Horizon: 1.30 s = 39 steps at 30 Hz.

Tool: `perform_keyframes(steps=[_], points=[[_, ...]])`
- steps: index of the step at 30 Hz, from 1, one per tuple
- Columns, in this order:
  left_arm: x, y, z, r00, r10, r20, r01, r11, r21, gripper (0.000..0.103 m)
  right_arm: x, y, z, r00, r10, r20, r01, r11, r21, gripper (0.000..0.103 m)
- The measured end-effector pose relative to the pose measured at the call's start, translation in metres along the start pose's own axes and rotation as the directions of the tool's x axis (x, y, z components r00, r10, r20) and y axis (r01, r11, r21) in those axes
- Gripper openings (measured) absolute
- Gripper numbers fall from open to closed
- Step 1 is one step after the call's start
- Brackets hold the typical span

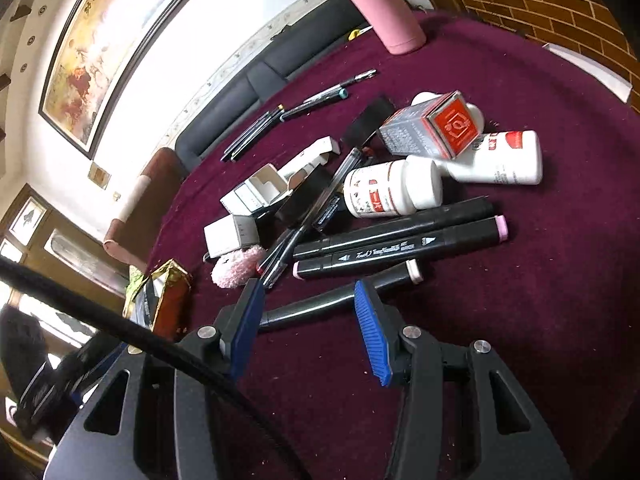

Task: Organize objects
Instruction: 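Grasp the small white box with red-bordered label using the left gripper, then grasp the pink fluffy ball with the right gripper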

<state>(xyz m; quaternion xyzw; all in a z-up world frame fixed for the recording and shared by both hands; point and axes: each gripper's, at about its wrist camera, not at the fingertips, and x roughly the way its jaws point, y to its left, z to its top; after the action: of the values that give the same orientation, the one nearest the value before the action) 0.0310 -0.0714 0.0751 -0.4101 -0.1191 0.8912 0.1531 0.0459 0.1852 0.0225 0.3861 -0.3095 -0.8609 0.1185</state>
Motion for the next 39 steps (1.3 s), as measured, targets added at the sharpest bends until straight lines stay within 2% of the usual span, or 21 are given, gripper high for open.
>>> perform_keyframes(steps=[6, 10, 17, 18, 19, 20, 21, 23, 27, 30, 34, 39], points=[[0.050, -0.030, 0.022, 0.996, 0.084, -0.006, -0.084, 0.993, 0.079, 0.079, 0.010, 0.001, -0.004, 0.997, 0.053, -0.063, -0.053, 0.999, 0.006, 0.049], [0.082, -0.049, 0.037, 0.981, 0.189, 0.030, -0.192, 0.967, 0.169, 0.079, 0.012, -0.002, -0.006, 0.994, 0.071, -0.086, -0.070, 0.997, 0.021, 0.049], [0.125, -0.068, 0.045, 0.962, 0.272, 0.018, -0.267, 0.922, 0.279, 0.078, 0.013, -0.004, -0.007, 0.992, 0.082, -0.097, -0.079, 0.996, 0.030, 0.049], [0.132, -0.069, 0.044, 0.957, 0.291, 0.006, -0.279, 0.912, 0.301, 0.073, 0.013, -0.004, -0.008, 0.992, 0.081, -0.097, -0.079, 0.996, 0.028, 0.049], [0.134, -0.069, 0.044, 0.956, 0.294, -0.002, -0.278, 0.908, 0.314, 0.045, 0.014, -0.004, -0.008, 0.992, 0.079, -0.098, -0.076, 0.997, 0.027, 0.049], [0.135, -0.067, 0.043, 0.957, 0.289, -0.018, -0.269, 0.909, 0.319, 0.040, 0.014, -0.004, -0.008, 0.992, 0.075, -0.100, -0.072, 0.997, 0.027, 0.049], [0.134, -0.066, 0.043, 0.960, 0.281, -0.019, -0.261, 0.914, 0.311, 0.040, 0.015, -0.005, -0.009, 0.992, 0.069, -0.103, -0.066, 0.997, 0.027, 0.049], [0.124, -0.061, 0.042, 0.972, 0.236, -0.017, -0.222, 0.934, 0.282, 0.040, 0.016, -0.007, -0.009, 0.992, 0.062, -0.109, -0.059, 0.998, 0.033, 0.049], [0.093, -0.052, 0.041, 0.985, 0.173, 0.019, -0.173, 0.957, 0.234, 0.040, 0.018, -0.010, -0.010, 0.992, 0.048, -0.114, -0.044, 0.998, 0.037, 0.049], [0.051, -0.039, 0.035, 0.994, 0.100, 0.049, -0.108, 0.977, 0.181, 0.040, 0.016, -0.010, -0.011, 0.994, 0.034, -0.107, -0.032, 0.999, 0.025, 0.049], [-0.009, -0.015, 0.022, 0.995, 0.025, 0.099, -0.037, 0.993, 0.116, 0.040, 0.015, -0.007, -0.013, 0.995, 0.017, -0.103, -0.018, 1.000, -0.001, 0.049], [-0.068, 0.025, -0.002, 0.989, 0.010, 0.146, -0.017, 0.999, 0.045, 0.040, 0.002, 0.015, -0.014, 0.999, -0.025, -0.038, 0.021, 0.995, -0.099, 0.049]])
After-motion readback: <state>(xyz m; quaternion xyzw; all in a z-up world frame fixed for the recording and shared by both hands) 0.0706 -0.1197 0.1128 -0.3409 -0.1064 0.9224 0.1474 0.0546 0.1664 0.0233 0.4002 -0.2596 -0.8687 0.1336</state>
